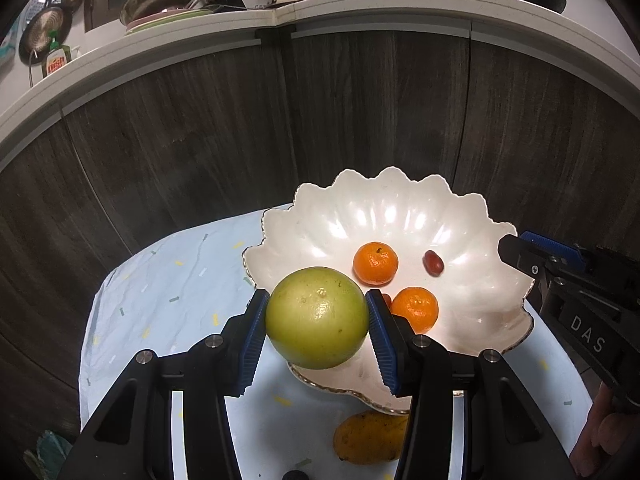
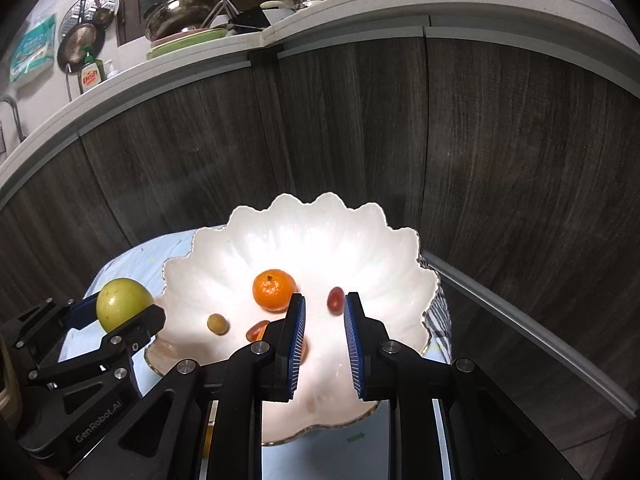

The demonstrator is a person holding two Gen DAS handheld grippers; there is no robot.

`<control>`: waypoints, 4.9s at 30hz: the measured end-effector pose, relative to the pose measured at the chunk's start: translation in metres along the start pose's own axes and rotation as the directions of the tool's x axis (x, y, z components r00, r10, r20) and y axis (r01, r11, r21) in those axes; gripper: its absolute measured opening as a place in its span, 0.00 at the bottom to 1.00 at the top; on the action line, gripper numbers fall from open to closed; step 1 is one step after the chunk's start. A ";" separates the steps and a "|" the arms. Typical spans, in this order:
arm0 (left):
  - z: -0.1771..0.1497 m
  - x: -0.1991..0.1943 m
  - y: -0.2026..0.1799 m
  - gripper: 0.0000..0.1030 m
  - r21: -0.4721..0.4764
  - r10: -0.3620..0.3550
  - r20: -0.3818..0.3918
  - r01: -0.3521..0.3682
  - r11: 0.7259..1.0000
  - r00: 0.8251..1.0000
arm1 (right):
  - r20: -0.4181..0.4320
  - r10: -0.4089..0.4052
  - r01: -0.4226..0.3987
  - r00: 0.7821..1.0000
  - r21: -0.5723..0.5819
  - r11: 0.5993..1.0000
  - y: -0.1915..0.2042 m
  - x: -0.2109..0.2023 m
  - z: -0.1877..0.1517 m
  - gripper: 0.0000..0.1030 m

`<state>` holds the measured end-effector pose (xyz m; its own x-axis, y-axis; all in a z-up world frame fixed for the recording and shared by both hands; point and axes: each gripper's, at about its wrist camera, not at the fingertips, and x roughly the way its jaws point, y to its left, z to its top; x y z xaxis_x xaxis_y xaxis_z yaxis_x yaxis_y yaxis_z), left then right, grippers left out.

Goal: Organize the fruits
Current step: 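Lift the green fruit and red date and carry both over the white bowl, then open the left tool and right tool to drop both fruits into the bowl, then withdraw both open tools from the bowl toward the mango, then grasp the small brown round fruit with the left tool while the right tool grasps the dark plum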

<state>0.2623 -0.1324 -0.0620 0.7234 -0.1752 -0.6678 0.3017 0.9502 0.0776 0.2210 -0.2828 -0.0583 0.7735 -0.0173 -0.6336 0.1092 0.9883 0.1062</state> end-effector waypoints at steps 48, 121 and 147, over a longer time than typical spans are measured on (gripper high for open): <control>-0.006 -0.032 0.008 0.80 -0.003 0.051 0.046 -0.051 0.999 0.998 | 0.040 -0.001 0.001 0.999 -0.003 1.000 0.011 -0.028 -0.006 0.52; -0.134 -0.112 0.016 0.80 0.015 0.051 -0.042 -0.050 0.999 0.998 | -0.057 0.057 -0.066 0.997 -0.167 0.984 0.060 -0.090 -0.098 0.61; -0.172 -0.088 0.003 0.79 0.053 -0.005 -0.115 0.011 0.999 0.993 | -0.259 0.165 -0.223 0.952 -0.216 0.951 0.076 -0.056 -0.130 0.61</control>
<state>0.0923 -0.0700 -0.1303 0.6454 -0.1492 -0.7492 0.3423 0.9333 0.1090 0.1044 -0.1875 -0.1143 0.5924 0.1856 -0.7840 -0.2036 0.9760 0.0772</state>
